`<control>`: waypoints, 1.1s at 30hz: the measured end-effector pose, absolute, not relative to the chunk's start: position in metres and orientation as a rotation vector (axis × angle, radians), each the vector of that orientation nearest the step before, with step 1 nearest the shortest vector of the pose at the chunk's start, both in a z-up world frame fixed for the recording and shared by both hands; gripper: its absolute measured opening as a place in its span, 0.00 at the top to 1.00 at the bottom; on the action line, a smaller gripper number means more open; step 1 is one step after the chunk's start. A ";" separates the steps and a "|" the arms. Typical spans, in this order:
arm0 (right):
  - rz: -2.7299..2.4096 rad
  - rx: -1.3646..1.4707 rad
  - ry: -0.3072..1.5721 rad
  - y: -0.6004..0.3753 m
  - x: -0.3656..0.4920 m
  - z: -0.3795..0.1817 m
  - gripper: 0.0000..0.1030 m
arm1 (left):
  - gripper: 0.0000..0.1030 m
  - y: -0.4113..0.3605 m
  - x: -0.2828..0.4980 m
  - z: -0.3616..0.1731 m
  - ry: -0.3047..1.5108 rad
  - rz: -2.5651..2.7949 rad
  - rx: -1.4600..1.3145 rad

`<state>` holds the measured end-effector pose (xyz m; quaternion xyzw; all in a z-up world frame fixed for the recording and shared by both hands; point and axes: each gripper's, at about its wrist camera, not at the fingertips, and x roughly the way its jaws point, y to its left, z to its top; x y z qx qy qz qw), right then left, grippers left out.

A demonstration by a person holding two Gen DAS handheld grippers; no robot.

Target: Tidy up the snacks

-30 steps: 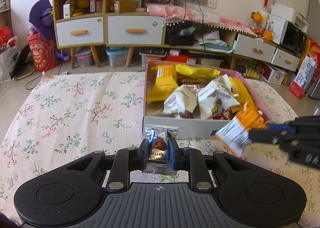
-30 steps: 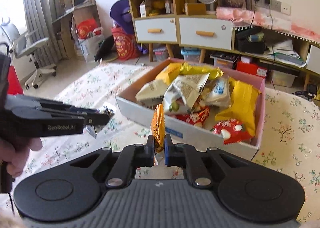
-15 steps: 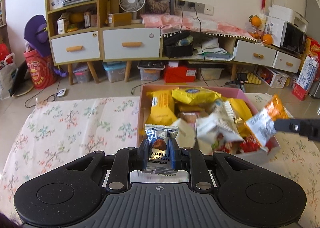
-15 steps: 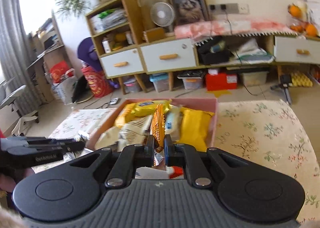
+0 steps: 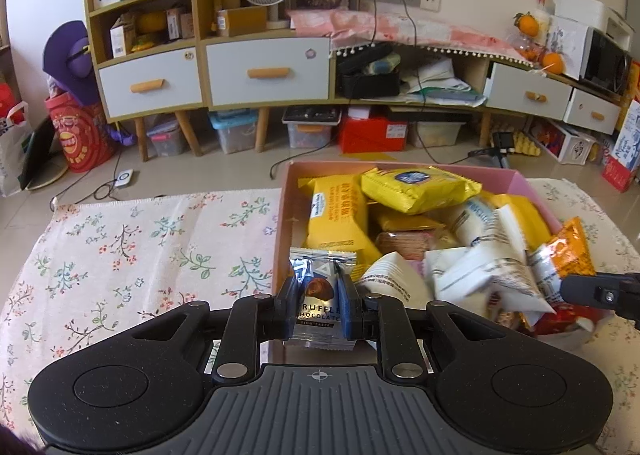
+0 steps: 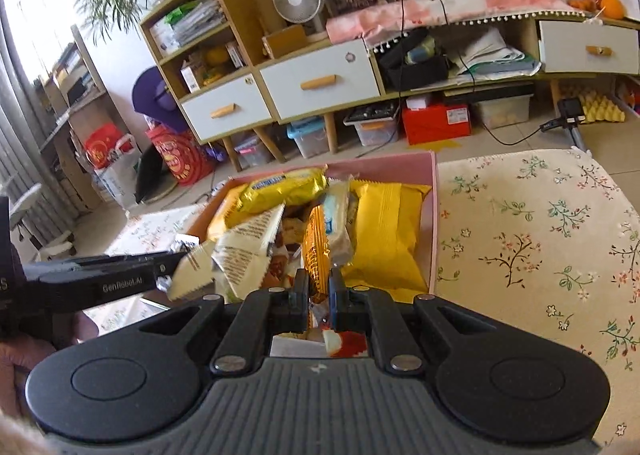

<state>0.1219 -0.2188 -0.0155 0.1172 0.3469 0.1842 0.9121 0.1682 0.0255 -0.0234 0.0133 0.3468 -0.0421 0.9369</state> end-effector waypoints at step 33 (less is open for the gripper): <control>0.266 0.030 0.740 -0.215 0.051 0.020 0.07 | 0.10 0.012 0.042 0.013 0.776 -0.104 -0.022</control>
